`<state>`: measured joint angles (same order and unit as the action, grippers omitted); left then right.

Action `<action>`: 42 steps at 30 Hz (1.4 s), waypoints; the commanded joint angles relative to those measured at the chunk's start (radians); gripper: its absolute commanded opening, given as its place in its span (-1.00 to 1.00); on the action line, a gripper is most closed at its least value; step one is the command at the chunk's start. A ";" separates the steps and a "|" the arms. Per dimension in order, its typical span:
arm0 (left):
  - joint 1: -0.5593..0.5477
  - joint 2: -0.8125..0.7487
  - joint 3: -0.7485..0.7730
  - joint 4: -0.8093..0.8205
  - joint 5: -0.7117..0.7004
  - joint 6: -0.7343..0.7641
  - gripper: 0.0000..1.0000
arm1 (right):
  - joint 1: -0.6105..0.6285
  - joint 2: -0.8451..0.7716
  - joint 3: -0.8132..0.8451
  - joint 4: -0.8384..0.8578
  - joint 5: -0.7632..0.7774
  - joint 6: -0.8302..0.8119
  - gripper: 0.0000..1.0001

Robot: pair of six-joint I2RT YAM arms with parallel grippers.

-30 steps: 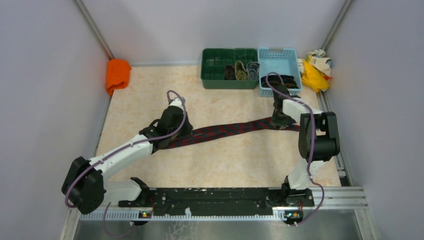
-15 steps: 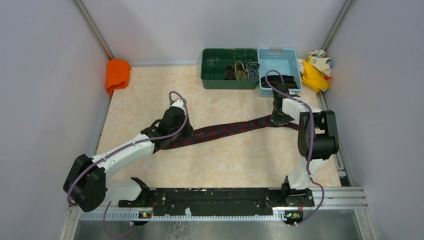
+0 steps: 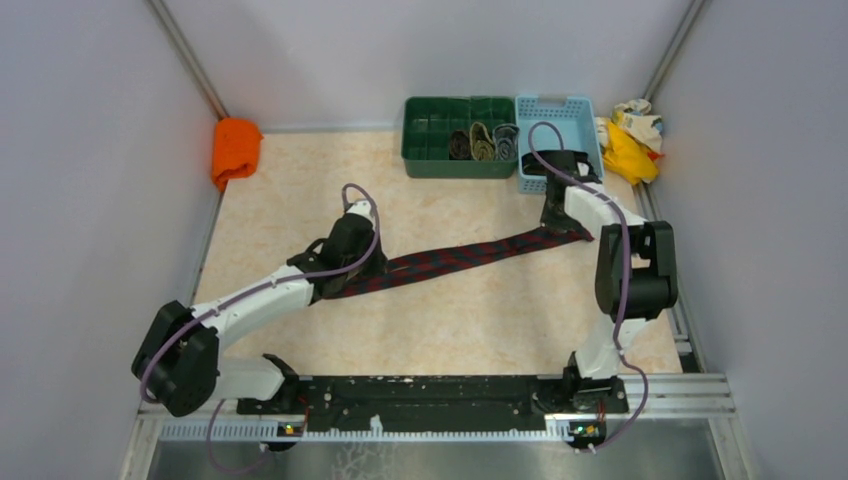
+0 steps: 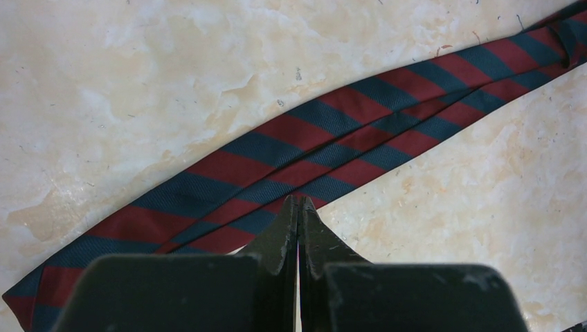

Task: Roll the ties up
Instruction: Flatten out the tie at the center of the board.

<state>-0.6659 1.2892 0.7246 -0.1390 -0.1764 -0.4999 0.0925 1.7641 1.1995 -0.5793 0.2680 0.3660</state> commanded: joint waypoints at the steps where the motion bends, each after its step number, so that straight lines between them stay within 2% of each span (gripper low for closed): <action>1: 0.000 0.019 0.024 0.016 0.022 0.004 -1.00 | 0.019 -0.025 0.070 -0.014 0.020 -0.045 -1.00; 14: 0.000 0.012 0.030 0.000 0.012 0.000 -1.00 | 0.020 0.108 0.146 -0.088 0.080 -0.031 -1.00; 18: 0.000 0.017 0.028 -0.001 0.006 0.000 -1.00 | 0.020 0.146 0.165 -0.105 0.072 -0.029 -0.77; 21: -0.001 0.021 0.029 -0.006 0.006 0.000 -1.00 | 0.020 0.150 0.158 -0.091 0.079 -0.025 -0.48; 24: 0.000 0.019 0.029 -0.012 -0.007 0.001 -1.00 | 0.029 0.134 0.152 -0.076 0.091 -0.024 -0.42; 29: 0.001 0.002 0.044 -0.037 -0.081 -0.002 -1.00 | 0.128 0.008 0.113 -0.032 0.114 -0.028 -0.39; 33: 0.019 -0.026 0.049 -0.040 -0.113 -0.012 -1.00 | 0.226 -0.037 0.101 -0.012 0.050 -0.034 -0.39; 38: 0.072 -0.059 0.063 -0.075 -0.143 -0.044 -1.00 | 0.357 0.021 0.139 0.039 -0.101 -0.049 -0.38; 42: 0.084 -0.119 0.053 -0.094 -0.142 -0.072 -1.00 | 0.468 0.112 0.210 0.059 -0.186 -0.075 -0.22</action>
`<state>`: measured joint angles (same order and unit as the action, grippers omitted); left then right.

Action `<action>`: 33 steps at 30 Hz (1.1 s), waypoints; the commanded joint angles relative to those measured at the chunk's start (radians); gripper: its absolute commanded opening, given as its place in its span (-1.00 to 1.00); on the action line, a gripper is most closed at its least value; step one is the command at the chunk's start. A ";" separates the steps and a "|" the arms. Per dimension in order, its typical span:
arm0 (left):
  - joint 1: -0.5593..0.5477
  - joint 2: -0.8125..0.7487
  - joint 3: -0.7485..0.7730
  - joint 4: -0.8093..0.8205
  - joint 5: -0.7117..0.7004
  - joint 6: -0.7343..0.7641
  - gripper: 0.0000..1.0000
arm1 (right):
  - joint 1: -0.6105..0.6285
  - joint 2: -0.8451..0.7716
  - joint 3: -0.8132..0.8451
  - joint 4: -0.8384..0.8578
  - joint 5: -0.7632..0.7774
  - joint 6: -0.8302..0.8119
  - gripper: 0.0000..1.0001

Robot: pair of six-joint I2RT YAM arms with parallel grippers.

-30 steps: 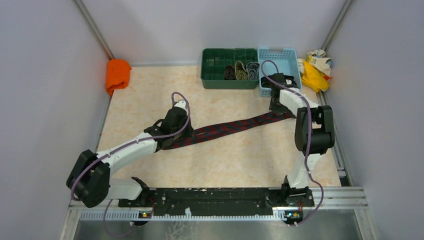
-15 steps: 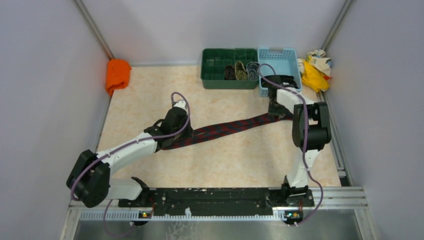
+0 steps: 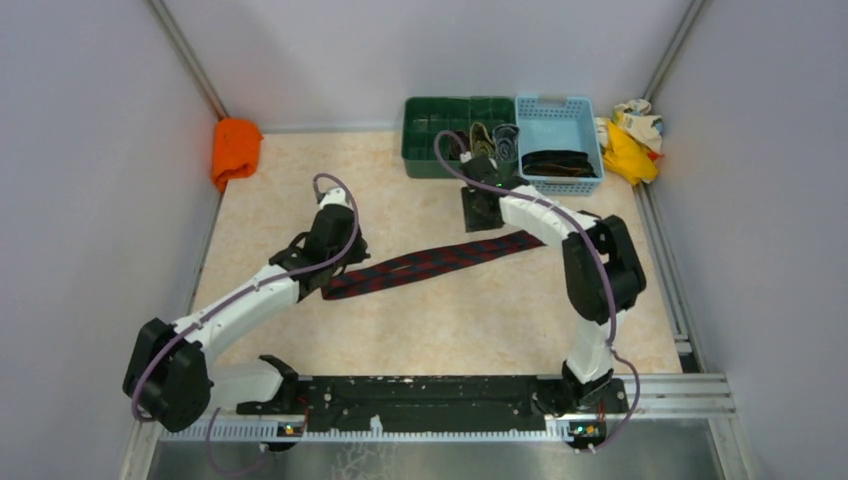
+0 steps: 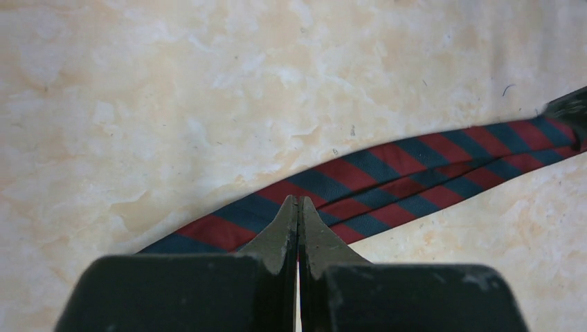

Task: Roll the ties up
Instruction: Flatten out the tie at the center of the board.

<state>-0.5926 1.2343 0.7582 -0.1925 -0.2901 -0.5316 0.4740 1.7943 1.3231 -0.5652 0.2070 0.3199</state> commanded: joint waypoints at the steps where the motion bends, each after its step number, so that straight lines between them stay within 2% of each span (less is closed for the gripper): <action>1: 0.011 -0.084 0.010 -0.042 -0.040 -0.047 -1.00 | 0.104 0.108 0.108 0.053 -0.158 -0.028 -0.22; 10: 0.010 -0.187 -0.006 -0.074 -0.101 -0.044 -1.00 | 0.202 0.275 0.249 0.062 -0.203 -0.024 -0.20; 19: 0.012 -0.197 -0.019 -0.080 -0.105 -0.041 -1.00 | 0.230 0.273 0.188 0.060 -0.210 -0.014 -0.20; 28: 0.013 -0.218 -0.035 -0.080 -0.099 -0.042 -1.00 | 0.289 0.280 0.145 0.039 -0.090 -0.007 -0.21; 32: 0.013 -0.230 -0.041 -0.083 -0.103 -0.041 -1.00 | 0.302 0.295 0.144 0.031 -0.087 -0.004 -0.32; 33: 0.012 -0.231 -0.043 -0.084 -0.103 -0.041 -1.00 | 0.302 0.298 0.142 0.034 -0.086 -0.003 -0.51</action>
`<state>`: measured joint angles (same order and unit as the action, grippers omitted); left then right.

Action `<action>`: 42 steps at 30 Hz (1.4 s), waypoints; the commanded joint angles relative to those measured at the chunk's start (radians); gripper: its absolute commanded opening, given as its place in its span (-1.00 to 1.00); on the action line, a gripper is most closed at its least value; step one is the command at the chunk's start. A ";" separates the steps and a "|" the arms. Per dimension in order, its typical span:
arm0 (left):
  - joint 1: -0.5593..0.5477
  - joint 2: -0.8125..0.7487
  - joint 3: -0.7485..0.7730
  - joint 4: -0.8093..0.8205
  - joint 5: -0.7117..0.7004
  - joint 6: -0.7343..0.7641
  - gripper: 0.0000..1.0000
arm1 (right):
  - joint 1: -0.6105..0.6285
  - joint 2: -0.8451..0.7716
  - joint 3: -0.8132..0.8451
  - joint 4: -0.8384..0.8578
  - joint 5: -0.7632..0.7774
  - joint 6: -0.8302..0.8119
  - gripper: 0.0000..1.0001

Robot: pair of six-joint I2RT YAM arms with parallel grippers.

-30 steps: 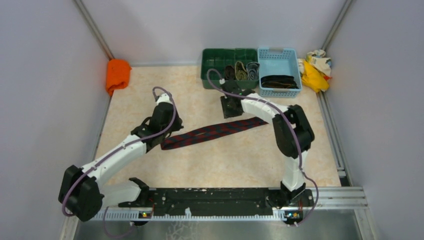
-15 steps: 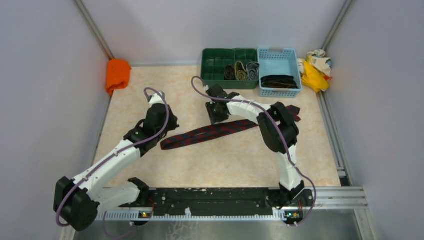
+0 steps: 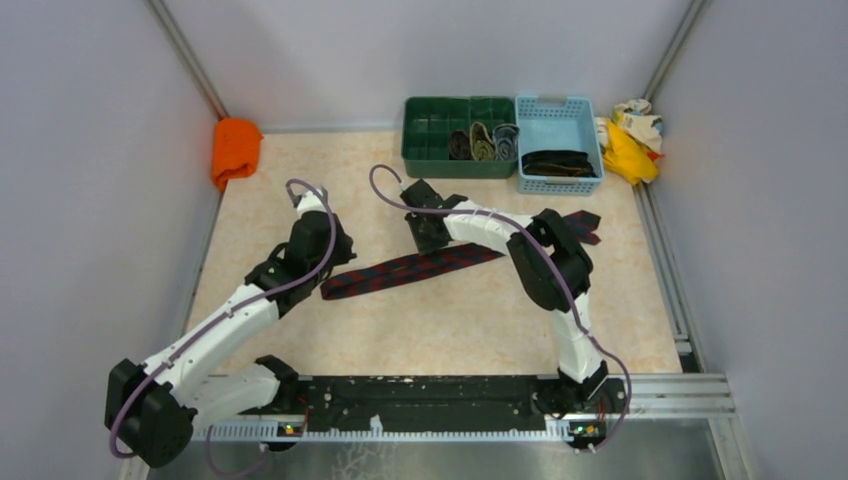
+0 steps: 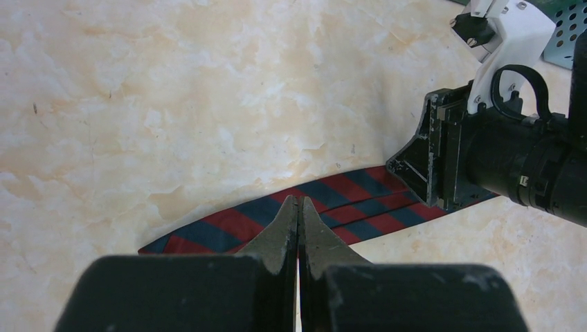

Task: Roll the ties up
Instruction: Flatten out the tie at the center of the board.

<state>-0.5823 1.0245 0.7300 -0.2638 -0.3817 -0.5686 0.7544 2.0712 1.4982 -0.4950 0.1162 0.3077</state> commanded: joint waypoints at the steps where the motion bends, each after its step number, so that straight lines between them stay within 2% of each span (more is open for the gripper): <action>1: 0.002 -0.023 -0.017 -0.013 -0.012 -0.003 -1.00 | 0.023 0.024 -0.034 -0.036 0.004 0.012 -0.67; 2: 0.002 -0.024 -0.020 -0.012 -0.011 -0.005 -1.00 | 0.022 0.028 -0.036 -0.035 0.006 0.015 -0.78; 4: 0.002 -0.023 -0.022 -0.012 -0.010 -0.005 -1.00 | 0.024 0.035 -0.037 -0.034 0.007 0.016 -0.83; 6: 0.002 -0.021 -0.023 -0.011 -0.009 -0.004 -1.00 | 0.023 0.038 -0.036 -0.032 0.007 0.017 -1.00; 12: 0.002 -0.024 -0.021 -0.011 -0.007 -0.002 -1.00 | 0.024 0.028 -0.037 0.000 0.011 0.019 -1.00; 31: 0.002 -0.011 -0.020 0.008 0.002 0.006 -1.00 | 0.087 -0.261 -0.215 0.091 0.066 0.021 -1.00; 42: 0.002 -0.006 -0.012 0.006 0.006 0.010 -1.00 | 0.112 -0.288 -0.320 0.077 0.043 0.080 -1.00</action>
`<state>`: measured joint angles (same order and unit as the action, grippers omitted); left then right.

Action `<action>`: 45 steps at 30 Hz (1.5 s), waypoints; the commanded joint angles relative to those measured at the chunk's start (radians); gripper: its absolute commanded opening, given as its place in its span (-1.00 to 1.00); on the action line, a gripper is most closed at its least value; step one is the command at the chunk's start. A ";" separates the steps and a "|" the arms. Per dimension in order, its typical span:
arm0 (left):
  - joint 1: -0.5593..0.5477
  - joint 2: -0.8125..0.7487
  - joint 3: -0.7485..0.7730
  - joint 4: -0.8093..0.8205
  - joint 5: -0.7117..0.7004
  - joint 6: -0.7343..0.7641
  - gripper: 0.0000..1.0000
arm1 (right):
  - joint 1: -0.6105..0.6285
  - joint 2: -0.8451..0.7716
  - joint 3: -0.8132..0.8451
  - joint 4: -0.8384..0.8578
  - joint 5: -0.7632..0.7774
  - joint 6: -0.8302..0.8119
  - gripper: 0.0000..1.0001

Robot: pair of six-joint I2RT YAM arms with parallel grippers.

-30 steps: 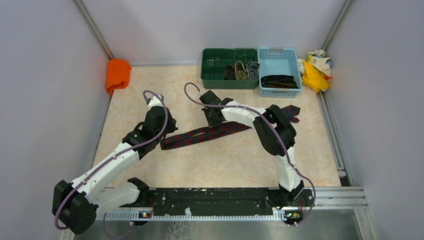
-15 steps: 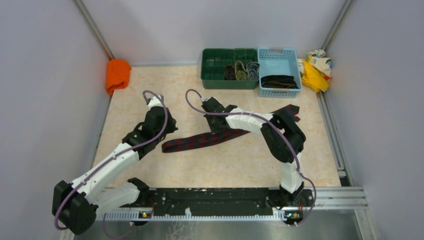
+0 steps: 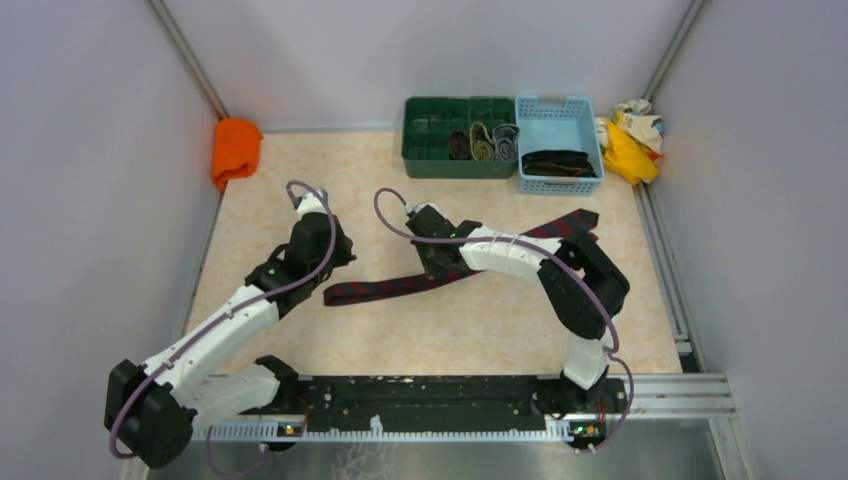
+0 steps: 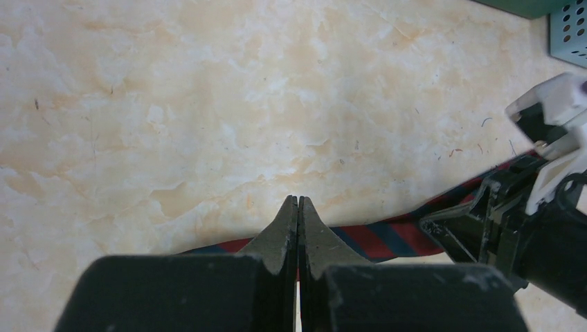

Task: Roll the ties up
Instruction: Flatten out the tie at the center of the board.

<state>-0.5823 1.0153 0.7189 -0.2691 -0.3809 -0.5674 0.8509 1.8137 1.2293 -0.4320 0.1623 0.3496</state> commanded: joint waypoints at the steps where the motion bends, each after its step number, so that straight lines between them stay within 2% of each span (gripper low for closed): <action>1: 0.002 0.001 -0.001 0.010 0.004 0.009 -1.00 | 0.015 -0.029 -0.066 0.020 -0.003 0.043 -1.00; 6: 0.002 -0.010 -0.003 0.006 0.006 0.009 -1.00 | 0.016 -0.015 -0.101 0.030 0.011 0.051 -1.00; 7: 0.001 -0.012 -0.004 0.007 0.005 0.008 -1.00 | 0.016 -0.007 -0.093 0.026 0.016 0.049 -0.93; 9: 0.002 -0.017 -0.009 0.006 0.004 0.006 -1.00 | 0.016 -0.006 -0.086 0.031 0.026 0.051 -0.55; 11: 0.002 -0.018 -0.019 0.010 -0.003 0.004 -1.00 | 0.017 -0.030 -0.091 0.052 0.028 0.052 -0.32; 15: 0.002 0.008 -0.059 0.068 -0.006 -0.012 -1.00 | 0.017 -0.122 -0.105 0.064 0.057 0.056 -0.13; 16: 0.001 0.021 -0.065 0.091 0.009 -0.019 -1.00 | 0.017 -0.143 -0.104 0.052 0.072 0.058 -0.12; 19: 0.002 0.098 -0.072 0.172 0.097 -0.027 -1.00 | 0.012 -0.197 -0.098 -0.010 0.171 0.079 0.09; 21: 0.002 0.177 -0.047 0.192 0.150 -0.021 -1.00 | -0.019 -0.201 -0.092 -0.040 0.201 0.084 0.05; 22: 0.002 0.210 -0.034 0.192 0.166 -0.021 -1.00 | -0.047 -0.192 -0.088 -0.054 0.207 0.090 -0.05; 23: 0.002 0.242 -0.025 0.191 0.175 -0.023 -1.00 | -0.081 -0.179 -0.082 -0.063 0.201 0.092 -0.39; 25: 0.002 0.280 -0.017 0.193 0.192 -0.023 -1.00 | -0.156 -0.152 -0.080 -0.061 0.195 0.083 -0.90; 26: 0.002 0.288 -0.019 0.200 0.198 -0.024 -1.00 | -0.187 -0.135 -0.077 -0.057 0.189 0.080 -1.00; 39: 0.002 0.305 -0.035 0.223 0.206 -0.015 -1.00 | -0.262 0.075 0.012 -0.073 0.157 0.048 -1.00; 45: 0.002 0.308 -0.027 0.220 0.191 -0.008 -1.00 | -0.345 0.086 -0.004 -0.114 0.161 0.064 -1.00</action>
<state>-0.5819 1.3132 0.6727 -0.0662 -0.1898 -0.5827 0.5724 1.8778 1.2251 -0.4953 0.3096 0.4049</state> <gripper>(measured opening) 0.005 0.004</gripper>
